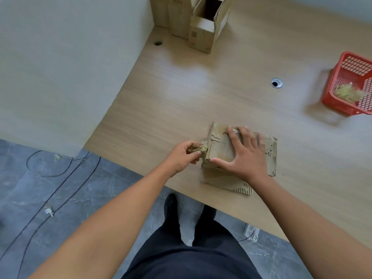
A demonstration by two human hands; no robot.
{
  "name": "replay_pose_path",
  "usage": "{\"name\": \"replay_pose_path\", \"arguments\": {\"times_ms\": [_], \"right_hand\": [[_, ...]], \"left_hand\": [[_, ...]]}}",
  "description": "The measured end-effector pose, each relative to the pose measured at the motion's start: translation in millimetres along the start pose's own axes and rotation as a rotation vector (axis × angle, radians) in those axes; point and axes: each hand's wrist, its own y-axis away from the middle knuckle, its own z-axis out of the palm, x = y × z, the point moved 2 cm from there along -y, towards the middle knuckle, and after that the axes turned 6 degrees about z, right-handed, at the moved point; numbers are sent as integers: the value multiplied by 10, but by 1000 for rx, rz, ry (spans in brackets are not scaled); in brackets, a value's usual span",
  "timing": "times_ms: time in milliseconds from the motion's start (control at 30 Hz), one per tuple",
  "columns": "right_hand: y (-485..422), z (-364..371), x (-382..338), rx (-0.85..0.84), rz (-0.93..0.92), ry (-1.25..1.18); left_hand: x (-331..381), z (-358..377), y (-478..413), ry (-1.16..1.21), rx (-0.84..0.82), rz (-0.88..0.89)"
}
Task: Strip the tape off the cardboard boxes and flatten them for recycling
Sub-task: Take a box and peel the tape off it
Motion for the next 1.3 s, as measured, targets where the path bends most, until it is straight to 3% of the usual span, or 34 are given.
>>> {"name": "replay_pose_path", "arguments": {"times_ms": [267,400,500,600,700,867,1033,1167,1300], "right_hand": [[-19,17,-157,-10,123,-28],[-41,64,-237,-16,173,8],[-26,83,-239,-34,198,-7],[-70,49,-285,-49,250,-30],[-57,18,-333,-72,273,-23],[50,-61,-253,-105,236,-58],[206,-132,-40,-121,218,-165],[234,-176,195,-110,293,10],[245,-193,573,-104,380,13]], "left_hand": [[192,-10,262,-333,298,117],[227,-80,359,-312,215,207],[289,-171,358,2,146,86],[491,-197,421,265,63,192],[708,-245,420,200,48,275],[750,-302,235,7,-16,192],[694,-221,89,237,-65,87],[709,-77,-53,120,-56,140],[928,157,-232,79,-101,187]]}}
